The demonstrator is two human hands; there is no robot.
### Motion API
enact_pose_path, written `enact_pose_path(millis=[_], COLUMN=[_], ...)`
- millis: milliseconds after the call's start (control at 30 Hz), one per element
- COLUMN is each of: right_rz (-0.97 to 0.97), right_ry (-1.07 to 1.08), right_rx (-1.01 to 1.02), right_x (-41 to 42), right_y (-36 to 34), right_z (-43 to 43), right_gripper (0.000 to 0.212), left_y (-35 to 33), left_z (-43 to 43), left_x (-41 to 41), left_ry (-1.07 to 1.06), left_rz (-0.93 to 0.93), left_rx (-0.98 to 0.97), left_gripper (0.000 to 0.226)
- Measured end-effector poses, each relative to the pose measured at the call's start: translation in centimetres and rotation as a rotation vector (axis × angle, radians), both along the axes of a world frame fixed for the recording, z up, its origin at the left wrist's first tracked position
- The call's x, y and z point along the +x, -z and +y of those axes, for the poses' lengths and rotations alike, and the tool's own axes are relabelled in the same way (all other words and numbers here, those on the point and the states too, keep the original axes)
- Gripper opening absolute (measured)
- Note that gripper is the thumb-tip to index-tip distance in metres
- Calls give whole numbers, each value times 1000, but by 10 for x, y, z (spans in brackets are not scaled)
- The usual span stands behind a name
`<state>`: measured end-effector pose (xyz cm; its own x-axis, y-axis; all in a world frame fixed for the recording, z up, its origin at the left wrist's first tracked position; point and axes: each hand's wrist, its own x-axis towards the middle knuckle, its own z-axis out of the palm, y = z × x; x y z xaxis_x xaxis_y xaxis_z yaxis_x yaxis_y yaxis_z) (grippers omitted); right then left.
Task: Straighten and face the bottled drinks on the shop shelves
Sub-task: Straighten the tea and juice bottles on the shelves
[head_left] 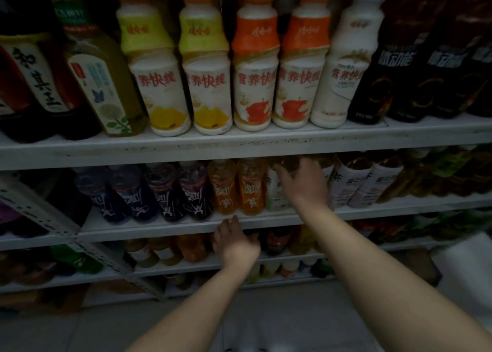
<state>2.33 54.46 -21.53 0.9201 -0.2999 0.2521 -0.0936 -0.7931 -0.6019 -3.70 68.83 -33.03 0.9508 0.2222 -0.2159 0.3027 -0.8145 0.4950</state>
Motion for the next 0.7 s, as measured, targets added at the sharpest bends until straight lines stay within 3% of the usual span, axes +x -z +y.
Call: enact_pose_path(millis=[167, 433, 600, 700], right_rz=[97, 157, 243, 361], right_ry=[43, -132, -274, -334], right_rx=[-71, 32, 194, 95], right_x=[18, 23, 27, 31], right_y=[-10, -23, -28, -29], right_z=[7, -7, -22, -34], right_gripper=[56, 53, 51, 48], left_y=[-10, -34, -30, -26], left_z=[1, 1, 2, 1], left_x=[-2, 26, 13, 10], left_ry=[253, 343, 350, 332], left_rz=[-287, -175, -225, -239], left_rx=[-151, -27, 6, 2], left_gripper=[62, 77, 84, 87])
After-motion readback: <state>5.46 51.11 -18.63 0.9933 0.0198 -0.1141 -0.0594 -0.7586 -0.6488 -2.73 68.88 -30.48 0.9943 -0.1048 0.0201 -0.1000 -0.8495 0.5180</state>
